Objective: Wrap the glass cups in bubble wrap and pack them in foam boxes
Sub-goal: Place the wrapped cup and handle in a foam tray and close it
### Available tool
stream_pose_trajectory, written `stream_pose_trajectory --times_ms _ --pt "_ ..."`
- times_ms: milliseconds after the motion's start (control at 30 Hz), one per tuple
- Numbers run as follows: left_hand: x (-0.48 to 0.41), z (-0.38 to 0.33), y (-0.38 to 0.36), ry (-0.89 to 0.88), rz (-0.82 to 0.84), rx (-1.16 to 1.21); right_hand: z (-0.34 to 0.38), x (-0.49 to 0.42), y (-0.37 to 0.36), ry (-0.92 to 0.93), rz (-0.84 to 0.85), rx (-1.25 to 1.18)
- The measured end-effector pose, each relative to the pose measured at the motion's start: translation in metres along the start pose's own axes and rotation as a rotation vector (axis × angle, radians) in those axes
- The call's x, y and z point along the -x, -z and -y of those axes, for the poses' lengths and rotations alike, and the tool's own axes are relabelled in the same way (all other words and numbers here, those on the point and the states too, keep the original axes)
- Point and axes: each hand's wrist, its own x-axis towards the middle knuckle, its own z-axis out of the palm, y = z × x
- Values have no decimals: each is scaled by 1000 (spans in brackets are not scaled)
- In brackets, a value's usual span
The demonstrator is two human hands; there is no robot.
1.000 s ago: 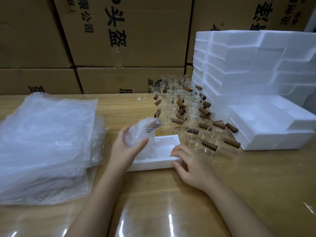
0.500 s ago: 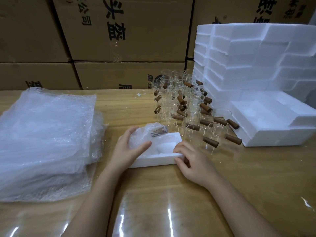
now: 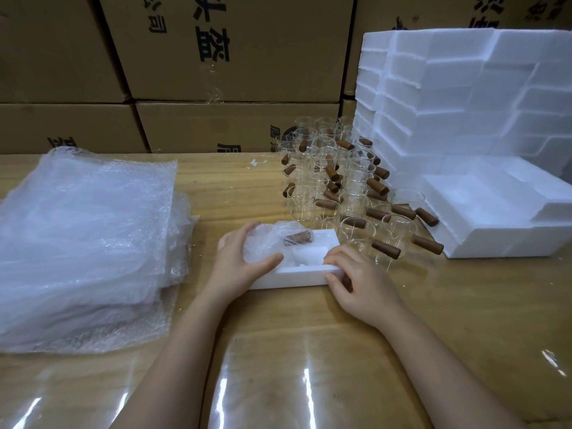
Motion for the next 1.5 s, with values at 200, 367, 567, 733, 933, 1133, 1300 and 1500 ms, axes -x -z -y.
stream_pose_trajectory --times_ms 200,367,567,733,933,1133,1300,1500 --pt "-3 -3 2 -36 5 -107 1 0 0 -7 0 7" --pt "-2 -2 1 -9 80 -134 1 0 0 -5 -2 -10" --pt "8 5 -1 49 -54 336 3 1 -1 -16 -33 25" --pt "19 11 1 140 -452 373 15 2 -5 -46 -173 179" --pt "19 10 -3 38 -388 221 23 2 -7 39 -68 196" --pt "18 11 -4 18 -328 79 23 1 -7 10 -18 172" --pt "16 12 -6 -65 -302 126 25 -2 -6 -20 -53 129" --pt "14 9 -6 -137 -200 85 43 -38 5 57 -49 80"
